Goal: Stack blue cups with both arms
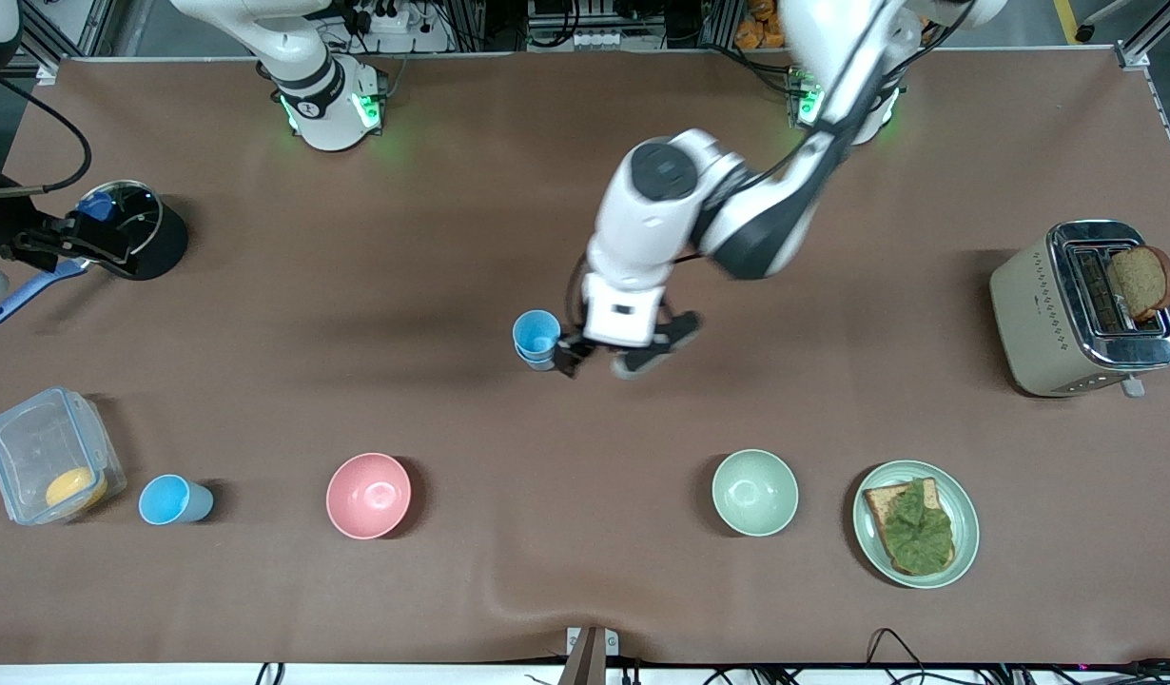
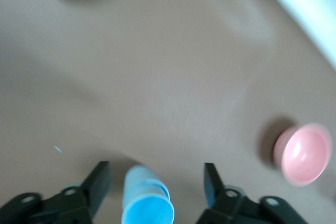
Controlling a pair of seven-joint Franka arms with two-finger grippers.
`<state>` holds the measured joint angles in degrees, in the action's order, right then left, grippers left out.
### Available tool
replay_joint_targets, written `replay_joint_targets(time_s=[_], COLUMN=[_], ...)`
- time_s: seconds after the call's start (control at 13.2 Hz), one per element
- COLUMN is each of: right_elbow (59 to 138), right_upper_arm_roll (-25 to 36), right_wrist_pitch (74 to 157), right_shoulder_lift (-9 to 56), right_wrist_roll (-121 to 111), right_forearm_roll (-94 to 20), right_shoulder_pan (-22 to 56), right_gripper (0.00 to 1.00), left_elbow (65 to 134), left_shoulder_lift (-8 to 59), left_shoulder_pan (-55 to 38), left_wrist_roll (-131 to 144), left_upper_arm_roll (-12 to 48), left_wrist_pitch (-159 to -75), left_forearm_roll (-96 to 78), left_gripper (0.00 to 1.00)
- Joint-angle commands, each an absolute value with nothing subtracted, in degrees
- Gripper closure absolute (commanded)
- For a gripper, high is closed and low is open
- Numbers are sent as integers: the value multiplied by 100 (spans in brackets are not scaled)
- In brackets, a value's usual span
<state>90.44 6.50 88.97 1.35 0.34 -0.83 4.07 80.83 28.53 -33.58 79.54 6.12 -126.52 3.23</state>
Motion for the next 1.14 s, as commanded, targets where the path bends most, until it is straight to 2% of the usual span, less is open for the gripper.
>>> replay_joint_targets(time_s=[0.0,0.3,0.61,1.06], right_elbow=[9053,9044,9062,9062], right_upper_arm_roll=[598,598,606,606], right_wrist_pitch=[8886,8895,8859,8842], right_shoulder_lift=[70,70,79,79], right_wrist_roll=[-18,-9,-18,9], right_forearm_roll=[35,26,9,9], right_shoulder_pan=[378,378,316,343], right_gripper=[0,0,0,0], left_elbow=[8429,8437,8455,8569], left_shoulder_lift=[1848,1021,625,238], left_shoulder_pan=[-2753,-1646,-731,-229], left_wrist_roll=[7185,5025,2897,871], left_upper_arm_roll=[615,668,782,633], left_wrist_pitch=[-11562,-9997,-9362,-8947], left_forearm_roll=[457,396,247,202], left_gripper=[0,0,0,0])
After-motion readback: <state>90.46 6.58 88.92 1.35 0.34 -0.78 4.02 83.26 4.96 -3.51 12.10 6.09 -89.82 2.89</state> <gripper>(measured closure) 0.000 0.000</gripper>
